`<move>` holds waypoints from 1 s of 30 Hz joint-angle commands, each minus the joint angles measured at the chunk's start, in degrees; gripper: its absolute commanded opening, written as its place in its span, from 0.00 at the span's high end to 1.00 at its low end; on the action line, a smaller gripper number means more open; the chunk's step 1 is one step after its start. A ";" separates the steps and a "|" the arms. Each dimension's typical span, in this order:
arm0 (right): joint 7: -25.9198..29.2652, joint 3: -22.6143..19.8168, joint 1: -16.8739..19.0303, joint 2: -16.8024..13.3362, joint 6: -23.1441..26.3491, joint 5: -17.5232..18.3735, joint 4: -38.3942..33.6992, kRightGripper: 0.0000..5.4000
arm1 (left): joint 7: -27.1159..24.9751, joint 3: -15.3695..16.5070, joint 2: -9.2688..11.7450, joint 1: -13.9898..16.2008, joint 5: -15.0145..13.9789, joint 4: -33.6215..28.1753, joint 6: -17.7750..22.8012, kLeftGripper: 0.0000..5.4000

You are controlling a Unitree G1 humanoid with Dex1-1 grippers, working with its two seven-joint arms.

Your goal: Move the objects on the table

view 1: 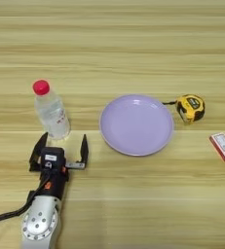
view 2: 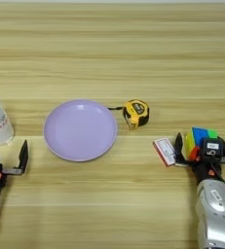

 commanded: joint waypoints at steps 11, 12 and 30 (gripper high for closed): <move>-0.57 -0.43 -0.91 -0.05 -1.56 0.17 1.21 0.21 | 0.19 -0.12 -0.20 -0.37 0.67 -0.05 0.70 0.00; -0.60 -0.45 -0.90 -0.06 -1.64 0.17 1.23 0.23 | 0.20 -0.12 -0.22 -0.35 0.68 -0.03 0.69 0.00; -1.06 -0.09 -1.28 -0.52 -2.61 -0.30 0.24 0.38 | 0.35 -0.21 -0.49 -0.52 0.94 0.35 0.48 0.00</move>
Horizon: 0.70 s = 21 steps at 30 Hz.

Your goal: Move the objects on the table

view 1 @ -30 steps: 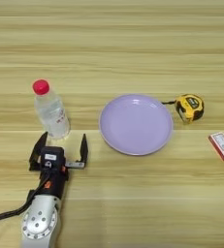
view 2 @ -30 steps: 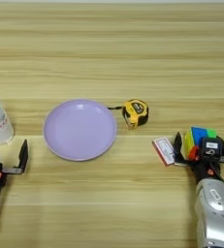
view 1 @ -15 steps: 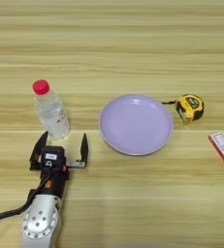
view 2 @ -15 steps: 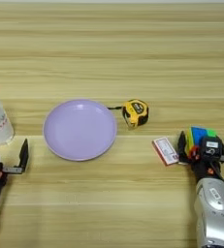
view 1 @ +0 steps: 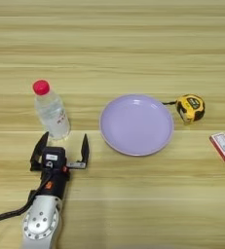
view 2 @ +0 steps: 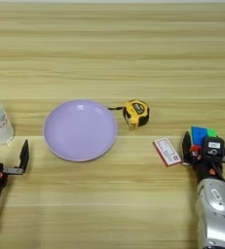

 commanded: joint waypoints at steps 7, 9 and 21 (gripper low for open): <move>-0.08 1.02 -1.37 -0.18 -0.12 -0.70 -3.85 0.38 | 0.28 -0.09 -0.25 -0.45 0.46 0.45 0.41 0.00; 0.02 1.70 -1.50 0.08 0.28 -0.80 -5.56 0.38 | 0.25 -0.08 -0.24 -0.48 0.45 0.51 0.39 0.00; 0.79 8.74 -3.22 3.11 5.79 -0.93 -16.75 0.38 | 0.10 0.12 -0.08 -1.13 0.29 1.43 0.11 0.00</move>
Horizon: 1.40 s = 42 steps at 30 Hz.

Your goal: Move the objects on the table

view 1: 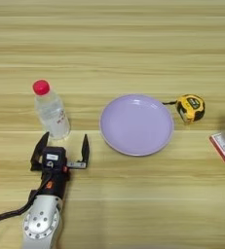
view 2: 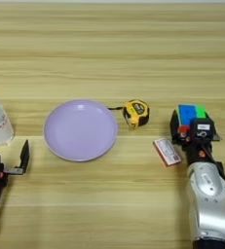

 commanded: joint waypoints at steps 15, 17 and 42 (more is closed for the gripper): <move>3.48 17.49 -6.68 8.17 9.07 -4.53 -5.07 0.38 | 0.22 0.13 0.12 -1.63 0.48 1.15 0.08 0.00; 3.64 18.37 -7.54 8.90 9.29 -4.85 -3.92 0.38 | 0.24 0.19 0.16 -1.64 0.48 1.04 0.14 0.00; 5.20 21.37 -16.18 13.54 5.00 -6.62 16.38 0.38 | 0.11 0.19 0.16 -1.84 0.74 0.44 0.45 0.00</move>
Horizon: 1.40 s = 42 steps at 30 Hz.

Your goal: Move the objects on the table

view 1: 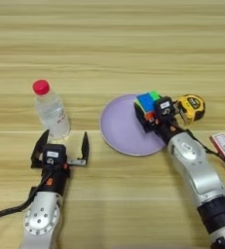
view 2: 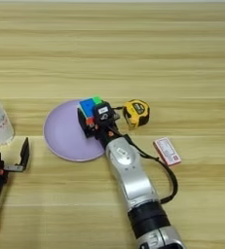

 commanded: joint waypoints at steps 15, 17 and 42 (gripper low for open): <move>0.45 -0.24 -3.14 1.79 -4.45 -0.61 9.73 0.38 | 0.20 -0.19 0.02 0.07 0.65 -0.84 0.43 0.00; 0.53 -0.24 -3.09 1.87 -4.55 -0.68 9.98 0.38 | 0.20 -0.19 0.02 0.12 0.66 -0.83 0.40 0.00; -0.29 0.37 0.30 0.77 -4.45 -3.07 2.73 0.00 | 0.20 -0.26 -0.03 0.33 0.68 -0.81 0.35 0.00</move>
